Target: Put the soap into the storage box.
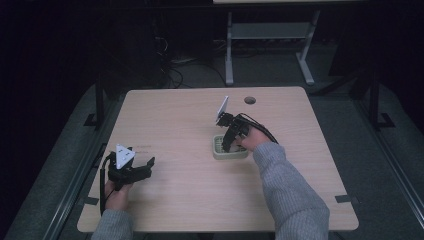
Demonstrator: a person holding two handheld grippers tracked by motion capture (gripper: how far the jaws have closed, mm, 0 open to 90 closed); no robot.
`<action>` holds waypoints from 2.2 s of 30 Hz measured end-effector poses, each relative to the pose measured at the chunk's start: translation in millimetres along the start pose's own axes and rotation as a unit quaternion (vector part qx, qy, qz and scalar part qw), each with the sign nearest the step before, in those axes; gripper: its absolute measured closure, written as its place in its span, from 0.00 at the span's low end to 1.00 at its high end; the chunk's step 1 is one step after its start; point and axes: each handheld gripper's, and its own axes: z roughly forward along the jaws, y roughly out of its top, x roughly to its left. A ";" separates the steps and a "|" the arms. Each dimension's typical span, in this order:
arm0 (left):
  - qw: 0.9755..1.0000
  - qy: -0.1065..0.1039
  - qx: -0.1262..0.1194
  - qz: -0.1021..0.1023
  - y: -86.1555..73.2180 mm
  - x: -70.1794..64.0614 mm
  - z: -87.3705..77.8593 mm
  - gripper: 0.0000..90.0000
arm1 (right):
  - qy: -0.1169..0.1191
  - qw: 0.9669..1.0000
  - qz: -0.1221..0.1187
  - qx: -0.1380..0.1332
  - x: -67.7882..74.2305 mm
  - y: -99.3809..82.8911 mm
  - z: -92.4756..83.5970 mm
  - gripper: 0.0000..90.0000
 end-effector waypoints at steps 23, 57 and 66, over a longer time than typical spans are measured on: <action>1.000 0.000 -0.001 0.002 0.5 -1.1 -0.1 0.16 | 0.005 0.999 0.005 -0.032 -4.0 -12.9 -25.3 0.26; 1.000 0.000 0.000 0.006 0.5 -2.2 0.3 0.17 | 0.014 0.997 0.024 -0.077 -10.1 -63.3 -49.8 0.26; 1.000 -0.002 0.001 0.009 0.8 -3.5 0.5 0.16 | 0.020 0.996 0.034 -0.084 -12.6 -78.0 -50.5 0.26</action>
